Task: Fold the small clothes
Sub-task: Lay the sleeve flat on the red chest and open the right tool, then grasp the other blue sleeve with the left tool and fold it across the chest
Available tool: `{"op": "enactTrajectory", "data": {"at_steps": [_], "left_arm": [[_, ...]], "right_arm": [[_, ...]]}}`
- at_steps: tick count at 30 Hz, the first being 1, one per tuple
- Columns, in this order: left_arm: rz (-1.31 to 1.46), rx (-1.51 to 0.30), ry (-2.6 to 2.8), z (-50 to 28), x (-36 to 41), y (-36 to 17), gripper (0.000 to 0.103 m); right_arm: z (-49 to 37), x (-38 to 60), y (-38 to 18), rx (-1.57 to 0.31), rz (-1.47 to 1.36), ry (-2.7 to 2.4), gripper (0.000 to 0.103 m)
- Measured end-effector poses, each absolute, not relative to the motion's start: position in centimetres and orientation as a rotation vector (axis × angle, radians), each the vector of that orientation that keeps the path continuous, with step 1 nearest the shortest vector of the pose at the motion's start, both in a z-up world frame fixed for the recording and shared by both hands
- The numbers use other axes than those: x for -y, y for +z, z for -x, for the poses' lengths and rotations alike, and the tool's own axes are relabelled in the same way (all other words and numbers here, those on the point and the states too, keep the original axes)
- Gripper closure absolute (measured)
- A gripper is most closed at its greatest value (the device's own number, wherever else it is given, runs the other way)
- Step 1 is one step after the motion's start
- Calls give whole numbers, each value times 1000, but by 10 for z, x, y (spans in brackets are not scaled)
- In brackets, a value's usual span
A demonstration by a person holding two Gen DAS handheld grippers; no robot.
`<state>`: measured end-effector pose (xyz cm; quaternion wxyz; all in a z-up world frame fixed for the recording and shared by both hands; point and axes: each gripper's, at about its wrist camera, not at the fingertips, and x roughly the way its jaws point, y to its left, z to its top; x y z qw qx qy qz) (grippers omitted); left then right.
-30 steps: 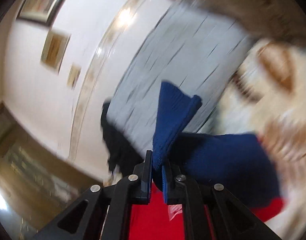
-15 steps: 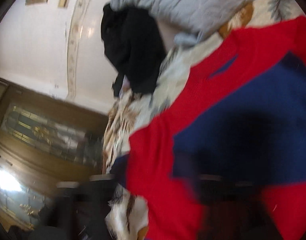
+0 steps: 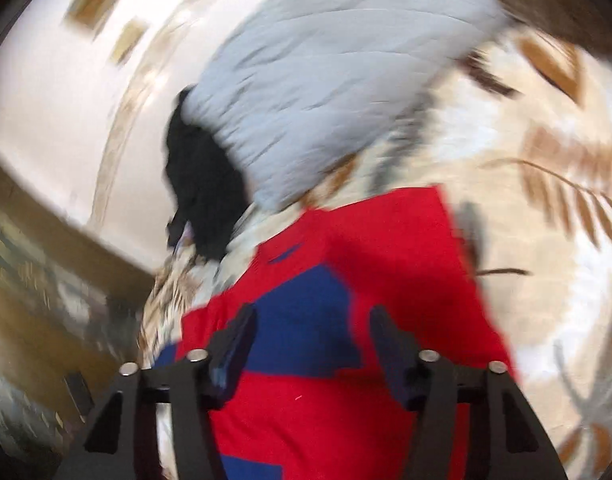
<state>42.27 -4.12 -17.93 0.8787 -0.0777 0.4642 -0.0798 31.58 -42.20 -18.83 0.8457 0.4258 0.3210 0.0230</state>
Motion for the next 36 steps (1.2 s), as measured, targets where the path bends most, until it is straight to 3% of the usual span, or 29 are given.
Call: {"op": "enactTrajectory", "data": {"at_steps": [2, 7, 9, 18, 20, 21, 23, 25, 36], "left_arm": [[187, -1018, -195, -431, 49, -192, 2], [252, -1093, -283, -448, 58, -215, 43], [259, -1097, -301, -451, 65, -218, 50], [254, -1091, -298, -474, 83, -224, 50], [261, -1077, -326, -475, 84, -224, 61], [270, -1075, -344, -476, 85, -225, 73], [269, -1074, -346, -478, 87, -227, 79], [279, -1048, -382, -477, 87, -226, 93], [201, -981, -346, -456, 80, -199, 95]], "right_arm": [[-318, 439, -197, -671, -972, 53, 59], [-339, 452, -215, -735, -1031, 39, 63], [-349, 456, -229, -783, -1077, 27, 63], [-356, 449, -245, -873, -1093, 22, 65], [-356, 449, -245, -870, -1078, 23, 65], [-356, 448, -246, -869, -1072, 23, 65], [-356, 445, -243, -864, -1046, 18, 65], [-356, 443, -242, -864, -1026, 19, 63], [-348, 448, -218, -728, -978, 10, 62]]}}
